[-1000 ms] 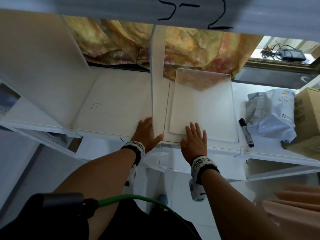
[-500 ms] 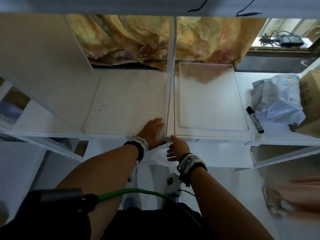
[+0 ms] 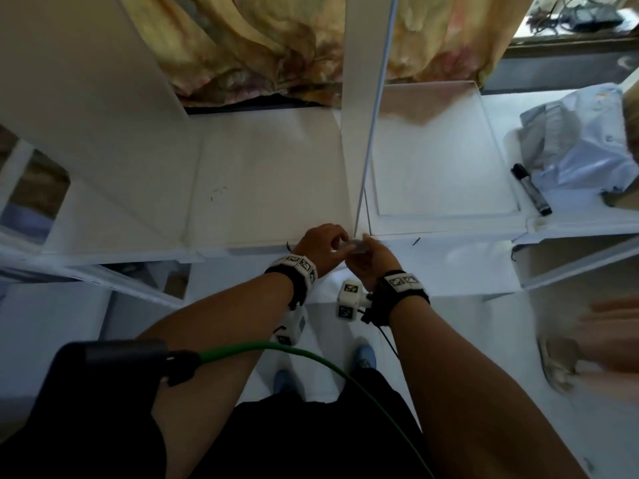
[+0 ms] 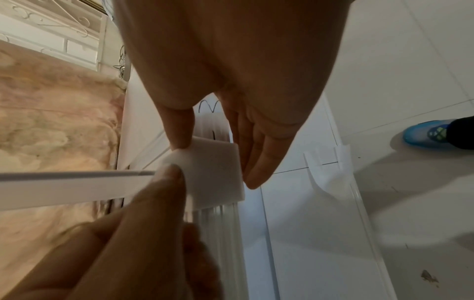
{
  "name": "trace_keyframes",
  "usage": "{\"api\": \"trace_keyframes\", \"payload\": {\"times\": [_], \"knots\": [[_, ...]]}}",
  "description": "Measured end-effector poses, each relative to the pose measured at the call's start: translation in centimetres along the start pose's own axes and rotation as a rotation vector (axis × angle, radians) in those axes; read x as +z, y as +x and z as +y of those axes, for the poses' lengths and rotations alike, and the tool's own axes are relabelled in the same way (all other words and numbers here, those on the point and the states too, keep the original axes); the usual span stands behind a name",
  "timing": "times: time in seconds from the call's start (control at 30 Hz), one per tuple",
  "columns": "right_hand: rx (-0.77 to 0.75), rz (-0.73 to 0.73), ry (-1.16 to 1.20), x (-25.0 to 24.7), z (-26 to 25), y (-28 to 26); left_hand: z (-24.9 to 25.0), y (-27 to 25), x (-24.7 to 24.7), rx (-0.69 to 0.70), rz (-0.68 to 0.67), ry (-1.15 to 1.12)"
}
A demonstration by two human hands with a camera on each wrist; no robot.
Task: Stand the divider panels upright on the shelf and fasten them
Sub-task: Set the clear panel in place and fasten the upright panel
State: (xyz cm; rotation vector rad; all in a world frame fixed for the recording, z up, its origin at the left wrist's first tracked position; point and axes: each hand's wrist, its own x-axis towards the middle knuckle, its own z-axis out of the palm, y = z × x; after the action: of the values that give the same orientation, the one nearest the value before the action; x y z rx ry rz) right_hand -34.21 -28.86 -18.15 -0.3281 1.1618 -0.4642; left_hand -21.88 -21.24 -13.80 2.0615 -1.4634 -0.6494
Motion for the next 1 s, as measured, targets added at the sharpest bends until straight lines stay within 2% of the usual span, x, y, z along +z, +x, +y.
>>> {"api": "trace_keyframes", "payload": {"times": [0.1, 0.17, 0.27, 0.4, 0.53, 0.63, 0.77, 1.0], "knots": [[-0.007, 0.015, 0.004, 0.3, 0.3, -0.3, 0.5, 0.0, 0.5, -0.156, 0.006, -0.072], [-0.013, 0.041, -0.003, 0.4, 0.2, -0.6, 0.7, -0.1, 0.8, -0.346, -0.002, -0.308], [-0.015, 0.06, 0.006, 0.3, 0.1, -0.4, 0.6, -0.3, 1.3, -0.663, -0.085, -0.724], [-0.023, 0.022, 0.078, 0.5, 0.5, 0.4, 0.2, -0.2, 1.8, -0.832, -0.038, -1.033], [-0.013, -0.011, 0.098, -0.1, 0.4, 1.0, 0.6, -1.0, 2.8, -0.919, -0.023, -1.175], [-0.022, -0.044, 0.093, -1.0, 0.2, 1.2, 0.6, -0.9, 4.7, -0.878, -0.025, -1.271], [-0.011, -0.084, 0.058, -1.3, 0.0, 1.1, 0.4, -0.3, 5.8, -0.875, 0.06, -1.392], [-0.003, -0.07, -0.052, -1.8, -0.2, 1.4, 0.6, 0.5, 6.5, -0.866, 0.056, -1.49]]}}
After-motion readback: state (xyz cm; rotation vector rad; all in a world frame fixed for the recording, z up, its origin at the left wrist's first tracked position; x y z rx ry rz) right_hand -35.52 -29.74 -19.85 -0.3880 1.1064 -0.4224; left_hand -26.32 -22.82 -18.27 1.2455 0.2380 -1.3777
